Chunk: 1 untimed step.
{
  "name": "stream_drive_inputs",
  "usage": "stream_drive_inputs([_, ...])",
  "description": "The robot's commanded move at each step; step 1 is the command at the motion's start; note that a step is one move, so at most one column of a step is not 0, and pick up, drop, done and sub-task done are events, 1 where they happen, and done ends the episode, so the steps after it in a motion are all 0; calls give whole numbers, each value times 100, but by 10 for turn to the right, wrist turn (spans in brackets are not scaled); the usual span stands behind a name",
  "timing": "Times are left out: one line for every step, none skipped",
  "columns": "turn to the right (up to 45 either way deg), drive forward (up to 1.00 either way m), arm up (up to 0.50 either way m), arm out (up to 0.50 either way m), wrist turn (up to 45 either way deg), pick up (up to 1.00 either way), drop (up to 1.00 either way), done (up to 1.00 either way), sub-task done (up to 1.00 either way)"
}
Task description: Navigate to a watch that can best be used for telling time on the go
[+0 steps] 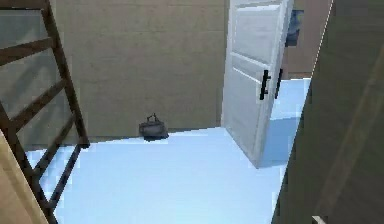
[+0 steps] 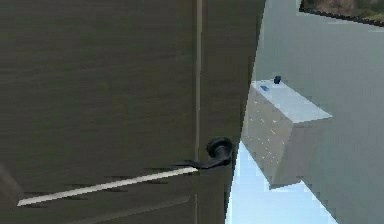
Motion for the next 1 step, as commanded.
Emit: stream_drive_inputs([450, 0, 0, 0, 0, 0, 0, 0, 0])
